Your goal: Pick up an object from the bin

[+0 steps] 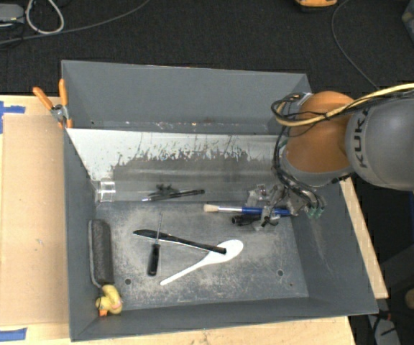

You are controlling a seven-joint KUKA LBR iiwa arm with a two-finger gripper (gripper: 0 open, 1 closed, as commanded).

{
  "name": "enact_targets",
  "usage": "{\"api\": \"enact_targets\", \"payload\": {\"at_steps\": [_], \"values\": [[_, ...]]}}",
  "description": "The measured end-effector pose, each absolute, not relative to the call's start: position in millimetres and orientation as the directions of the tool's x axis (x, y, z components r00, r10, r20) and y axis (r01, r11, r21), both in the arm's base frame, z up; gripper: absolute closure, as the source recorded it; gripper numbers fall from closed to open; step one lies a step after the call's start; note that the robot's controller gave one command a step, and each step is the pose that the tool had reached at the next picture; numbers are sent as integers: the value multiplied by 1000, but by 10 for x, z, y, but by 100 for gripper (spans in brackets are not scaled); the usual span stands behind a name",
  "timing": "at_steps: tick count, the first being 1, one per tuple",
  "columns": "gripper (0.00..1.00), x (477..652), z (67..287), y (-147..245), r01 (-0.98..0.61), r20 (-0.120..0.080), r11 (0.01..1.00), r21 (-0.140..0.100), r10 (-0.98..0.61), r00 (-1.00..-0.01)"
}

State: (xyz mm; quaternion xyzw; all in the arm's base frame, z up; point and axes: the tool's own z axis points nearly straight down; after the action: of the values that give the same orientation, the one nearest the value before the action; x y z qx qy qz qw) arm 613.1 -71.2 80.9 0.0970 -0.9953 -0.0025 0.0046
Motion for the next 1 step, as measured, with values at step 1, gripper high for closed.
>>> {"api": "enact_targets", "payload": {"at_steps": [1], "values": [[100, 6145, 1163, -707, -194, 4, 981, 5, -194, -981]]}}
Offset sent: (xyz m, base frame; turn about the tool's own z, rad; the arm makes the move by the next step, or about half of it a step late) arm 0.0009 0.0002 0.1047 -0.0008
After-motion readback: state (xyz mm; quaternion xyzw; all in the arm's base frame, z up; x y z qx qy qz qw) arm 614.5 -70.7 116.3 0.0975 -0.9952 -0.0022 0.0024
